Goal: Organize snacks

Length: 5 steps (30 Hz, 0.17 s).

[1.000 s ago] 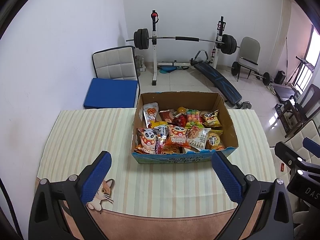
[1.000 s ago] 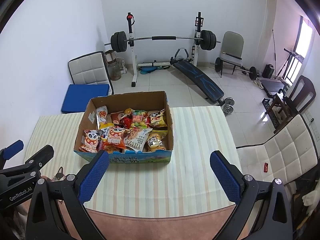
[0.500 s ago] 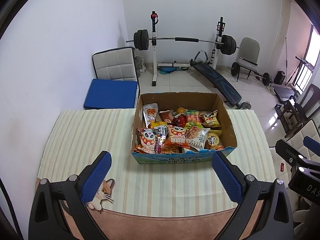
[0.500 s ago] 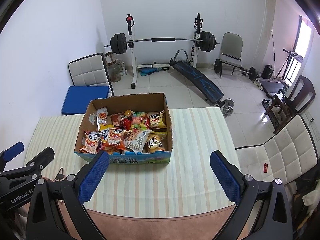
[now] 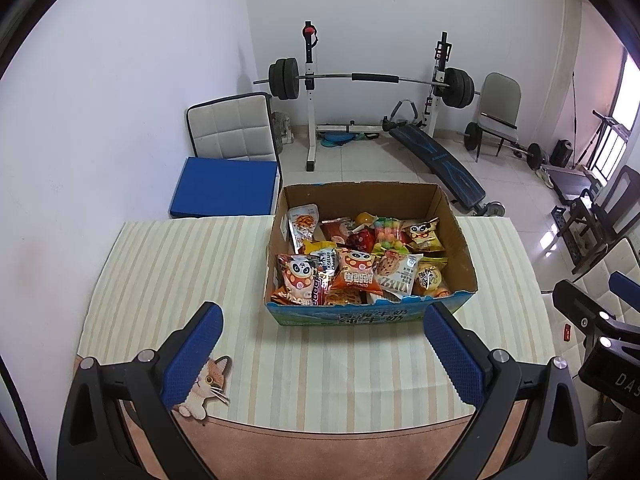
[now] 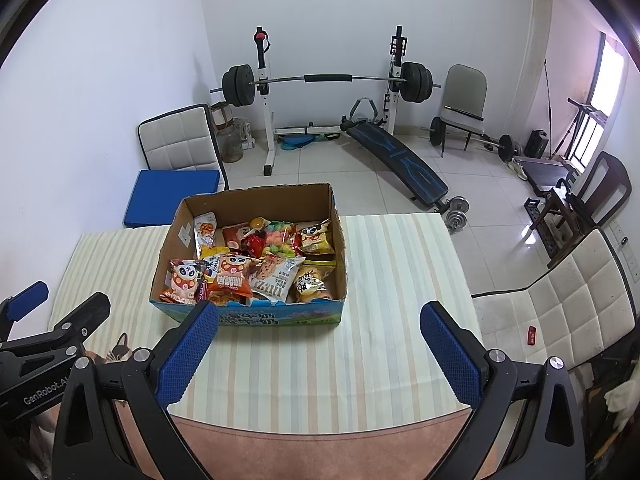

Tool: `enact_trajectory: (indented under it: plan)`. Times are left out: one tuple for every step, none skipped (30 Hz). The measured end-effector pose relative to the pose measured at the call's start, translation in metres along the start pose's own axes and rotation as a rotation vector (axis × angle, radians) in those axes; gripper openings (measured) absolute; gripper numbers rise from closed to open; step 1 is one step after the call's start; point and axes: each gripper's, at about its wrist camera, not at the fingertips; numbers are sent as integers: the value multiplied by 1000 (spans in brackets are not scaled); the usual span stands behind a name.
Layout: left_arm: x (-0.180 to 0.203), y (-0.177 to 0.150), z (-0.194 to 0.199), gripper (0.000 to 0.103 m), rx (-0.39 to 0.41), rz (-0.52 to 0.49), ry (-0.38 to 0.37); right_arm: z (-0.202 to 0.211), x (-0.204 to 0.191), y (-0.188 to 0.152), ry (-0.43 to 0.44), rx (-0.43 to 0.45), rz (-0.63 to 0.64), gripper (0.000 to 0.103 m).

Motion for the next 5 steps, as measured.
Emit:
enact_trajectory:
  plan:
    - [0,-1,1,103,4,-4,4,0,0,0,2,0,0,103]
    - [0,-2,1,103,8,-7,8,1,0,-1,2,1,0,103]
    - [1,-4,1,103,12,-9,10,2,0,-1,1,3,1,103]
    - [1,-4,2,103,16,-9,10,1,0,-1,0,3,2,103]
    - [1,-4,2,103,17,-9,5,1,0,-1,0,3,2,103]
Point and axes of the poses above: each gripper's, at about its wrist camera, not at the fingertips, and z roughly against the way its jaws point, x to its right, y to its top, and after that the axes turned 3 degrees about x, right-handed
